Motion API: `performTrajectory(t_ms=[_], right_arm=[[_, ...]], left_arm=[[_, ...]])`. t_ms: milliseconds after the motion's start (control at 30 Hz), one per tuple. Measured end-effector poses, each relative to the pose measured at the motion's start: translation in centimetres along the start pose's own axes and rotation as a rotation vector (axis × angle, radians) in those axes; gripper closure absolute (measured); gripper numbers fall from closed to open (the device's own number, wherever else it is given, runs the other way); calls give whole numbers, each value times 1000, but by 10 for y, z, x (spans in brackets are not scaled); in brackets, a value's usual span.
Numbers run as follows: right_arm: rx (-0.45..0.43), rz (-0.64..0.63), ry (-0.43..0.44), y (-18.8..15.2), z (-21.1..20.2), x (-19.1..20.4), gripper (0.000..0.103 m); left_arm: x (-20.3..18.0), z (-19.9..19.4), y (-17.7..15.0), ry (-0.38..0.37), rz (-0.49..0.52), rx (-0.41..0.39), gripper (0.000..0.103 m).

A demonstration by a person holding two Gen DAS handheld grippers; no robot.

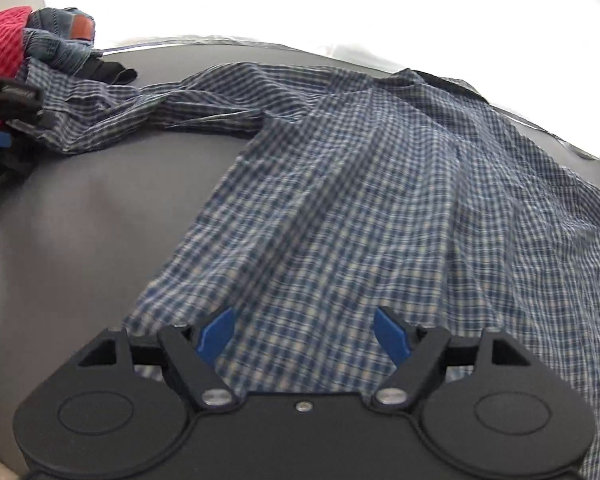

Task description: Fold clothes

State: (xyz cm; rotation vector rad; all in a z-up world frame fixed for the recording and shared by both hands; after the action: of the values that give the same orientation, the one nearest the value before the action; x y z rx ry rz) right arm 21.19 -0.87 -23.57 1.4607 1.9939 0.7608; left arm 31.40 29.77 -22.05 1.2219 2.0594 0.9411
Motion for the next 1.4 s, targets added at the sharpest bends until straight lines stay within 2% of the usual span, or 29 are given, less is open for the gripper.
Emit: performTrajectory(t_ms=[133,233,267,300,333,367,467,500,600,633,733,800,867,900,967,1033,1067,1100,1167,1233,1267,1300,1367,1400], right_arm=[[69,-3,-9,-8,4,11,25],[110,21,-37,-13,15,6,25],[120,27,-48,-14,22,2,23],[126,39,-54,-14,26,-1,21],[131,53,-59,-14,28,-4,20],[136,68,-64,-14,30,-6,19],[152,110,-78,-13,37,-15,19],[155,125,-78,-13,38,-17,19],[157,158,-72,-14,40,-19,18],[157,163,-70,-14,40,-20,18],[149,160,-78,-15,37,-22,18],[143,161,-94,-16,35,-25,18],[138,182,-111,-18,31,-34,18],[135,203,-123,-20,28,-40,18],[129,258,-153,-23,22,-56,18],[127,323,-189,-29,14,-75,18],[127,355,-208,-33,10,-84,18],[126,382,-230,-37,4,-93,18],[123,434,-277,-46,-8,-111,18],[113,478,-319,-54,-22,-126,18],[109,509,-338,-59,-29,-135,18],[107,547,-350,-65,-36,-142,18],[108,606,-360,-76,-42,-152,18],[108,595,-366,-77,-43,-154,18]], left_arm=[[-2,23,3,-22,-38,14,31],[-6,34,1,15,-25,-5,40],[-7,34,1,47,-13,-17,55],[-8,35,1,63,-1,-17,76],[-8,36,0,71,12,-9,88],[-9,36,-1,77,24,-4,94],[-11,29,4,75,52,-22,96],[-14,25,7,71,62,-36,99],[-25,3,18,47,102,-120,100],[-30,-7,24,33,119,-158,100],[-60,-38,46,-76,202,-298,101],[-90,-61,60,-179,260,-384,101],[-125,-86,63,-320,305,-432,101],[-144,-98,63,-396,332,-450,101],[-197,-124,39,-600,433,-427,98],[-241,-142,7,-777,522,-374,83],[-259,-149,-12,-847,560,-334,62],[-271,-151,-30,-873,591,-275,50],[-292,-157,-64,-920,647,-159,51],[-281,-167,-80,-941,612,-82,44],[-273,-170,-84,-952,595,-53,33],[-262,-171,-88,-947,584,-28,27],[-238,-168,-94,-896,584,2,27],[-226,-163,-97,-842,599,4,27]])
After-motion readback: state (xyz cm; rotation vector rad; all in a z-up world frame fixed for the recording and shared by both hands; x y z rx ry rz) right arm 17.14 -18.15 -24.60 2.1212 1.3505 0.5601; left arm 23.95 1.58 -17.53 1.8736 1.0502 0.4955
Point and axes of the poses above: each gripper's, at about its wrist camera, not at the fingertips, and z roughly the way its jaws point, x to its left, y to its top, the point moved 4 cm from there along z, roughly the way its jaws point, and after that the axes turned 12 degrees about -x, right-handed, at the moved point
